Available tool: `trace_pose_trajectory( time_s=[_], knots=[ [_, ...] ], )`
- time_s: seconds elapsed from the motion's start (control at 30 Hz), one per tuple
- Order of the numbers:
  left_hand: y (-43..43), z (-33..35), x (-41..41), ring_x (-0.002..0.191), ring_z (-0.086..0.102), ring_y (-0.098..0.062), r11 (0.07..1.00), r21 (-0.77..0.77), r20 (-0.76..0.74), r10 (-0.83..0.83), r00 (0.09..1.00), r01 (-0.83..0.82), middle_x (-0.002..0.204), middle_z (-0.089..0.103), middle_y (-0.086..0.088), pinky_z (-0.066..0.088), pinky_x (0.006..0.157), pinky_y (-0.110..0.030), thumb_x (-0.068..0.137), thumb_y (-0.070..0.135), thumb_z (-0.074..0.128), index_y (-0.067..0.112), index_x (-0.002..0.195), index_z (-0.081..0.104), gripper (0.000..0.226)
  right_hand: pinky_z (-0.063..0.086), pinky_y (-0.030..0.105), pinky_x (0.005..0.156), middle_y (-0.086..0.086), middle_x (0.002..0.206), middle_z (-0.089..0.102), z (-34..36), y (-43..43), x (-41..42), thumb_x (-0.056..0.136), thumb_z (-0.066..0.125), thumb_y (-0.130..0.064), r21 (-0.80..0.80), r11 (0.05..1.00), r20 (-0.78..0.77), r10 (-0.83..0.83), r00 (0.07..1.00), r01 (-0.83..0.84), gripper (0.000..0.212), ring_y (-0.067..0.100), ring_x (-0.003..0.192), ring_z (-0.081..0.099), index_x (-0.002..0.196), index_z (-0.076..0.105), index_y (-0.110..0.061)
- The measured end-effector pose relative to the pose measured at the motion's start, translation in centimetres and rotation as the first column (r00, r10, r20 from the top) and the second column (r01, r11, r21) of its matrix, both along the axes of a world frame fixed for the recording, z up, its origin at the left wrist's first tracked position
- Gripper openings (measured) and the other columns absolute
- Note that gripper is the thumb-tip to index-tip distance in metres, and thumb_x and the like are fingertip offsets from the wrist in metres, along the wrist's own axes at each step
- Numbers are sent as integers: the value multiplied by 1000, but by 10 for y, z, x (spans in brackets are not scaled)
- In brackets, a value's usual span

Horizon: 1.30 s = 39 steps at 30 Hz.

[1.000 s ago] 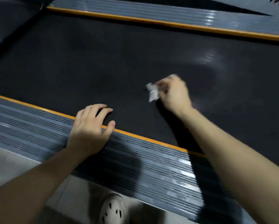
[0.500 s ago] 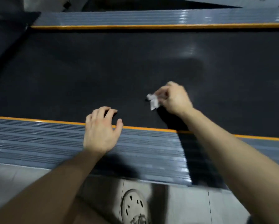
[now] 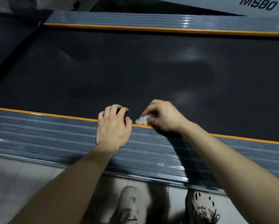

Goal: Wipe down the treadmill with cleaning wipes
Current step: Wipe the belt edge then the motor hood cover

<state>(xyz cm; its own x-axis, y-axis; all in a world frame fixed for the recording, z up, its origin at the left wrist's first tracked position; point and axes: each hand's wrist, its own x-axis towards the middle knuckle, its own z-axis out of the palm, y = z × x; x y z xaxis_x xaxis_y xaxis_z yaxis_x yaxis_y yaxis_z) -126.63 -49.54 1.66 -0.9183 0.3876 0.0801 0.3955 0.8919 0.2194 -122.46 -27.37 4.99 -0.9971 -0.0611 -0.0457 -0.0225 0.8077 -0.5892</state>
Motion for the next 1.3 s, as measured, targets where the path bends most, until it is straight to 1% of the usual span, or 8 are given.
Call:
trace_pose_trajectory(
  time_s=[0.4, 0.57, 0.7, 0.8, 0.9, 1.03, 1.17, 1.3],
  knots=[
    [-15, 2, -14, 140, 46, -22, 989, 43, 101, -148, 984, 144, 147, 55, 3, 33, 120, -47, 110, 40, 37, 24, 145, 62, 46, 52, 30, 81, 1, 98, 66, -8, 16, -28, 83, 65, -24, 72, 976, -80, -199, 977, 205, 22, 20, 91, 67, 98, 81, -29],
    [-97, 21, -61, 129, 55, -25, 936, -67, 46, -342, 939, 344, 139, 58, 2, 42, 114, -48, 106, 45, 37, 22, 143, 61, 49, 53, 39, 95, 21, 117, 66, -19, 52, -82, 95, 63, -40, 8, 526, -100, -846, 524, 851, 34, 42, 108, 67, 110, 79, -14],
    [-158, 15, -84, 133, 55, -29, 942, -201, -2, -273, 962, 267, 142, 58, -2, 41, 114, -51, 108, 58, 28, 18, 144, 61, 62, 52, 27, 84, 6, 101, 72, -8, -81, -87, 83, 73, -19, -87, 952, -79, -301, 950, 295, 25, 20, 93, 70, 105, 84, -21],
    [-164, 4, -84, 137, 50, -27, 961, -163, -9, -228, 974, 223, 144, 55, -1, 40, 113, -51, 109, 61, 29, 17, 145, 60, 65, 48, 19, 82, -3, 100, 67, -3, -114, -72, 83, 75, -7, 5, 981, -90, 194, 977, -194, 31, 9, 89, 64, 108, 84, -22],
    [-162, 4, -81, 134, 51, -25, 970, -116, -34, -218, 975, 213, 140, 55, 1, 40, 111, -51, 108, 61, 33, 19, 142, 61, 61, 46, 29, 78, 3, 99, 65, -3, -34, -84, 84, 76, -13, 195, 963, -153, -159, 975, 188, 25, 22, 93, 66, 106, 83, -23],
    [-162, 8, -81, 133, 51, -23, 974, -91, -12, -210, 978, 208, 139, 54, 3, 40, 112, -51, 107, 62, 36, 21, 140, 62, 59, 55, 39, 84, 21, 109, 69, -2, 30, -65, 92, 65, -30, 196, 527, -155, -816, 557, 827, 28, 43, 102, 71, 109, 79, -12],
    [-163, 8, -82, 134, 51, -22, 974, -90, 2, -207, 978, 206, 140, 55, 4, 40, 114, -50, 106, 64, 35, 22, 140, 63, 60, 54, 30, 77, 0, 90, 69, -3, -78, -49, 87, 74, -26, 40, 983, -68, -176, 982, 179, 19, 17, 85, 68, 102, 84, -23],
    [-161, 10, -81, 133, 52, -23, 975, -95, 1, -204, 979, 203, 139, 56, 4, 41, 113, -51, 107, 63, 35, 21, 139, 63, 60, 48, 27, 80, 0, 92, 65, 3, -72, -52, 87, 77, -13, 83, 995, -57, -52, 997, 56, 23, 19, 90, 66, 103, 85, -28]
  ],
)
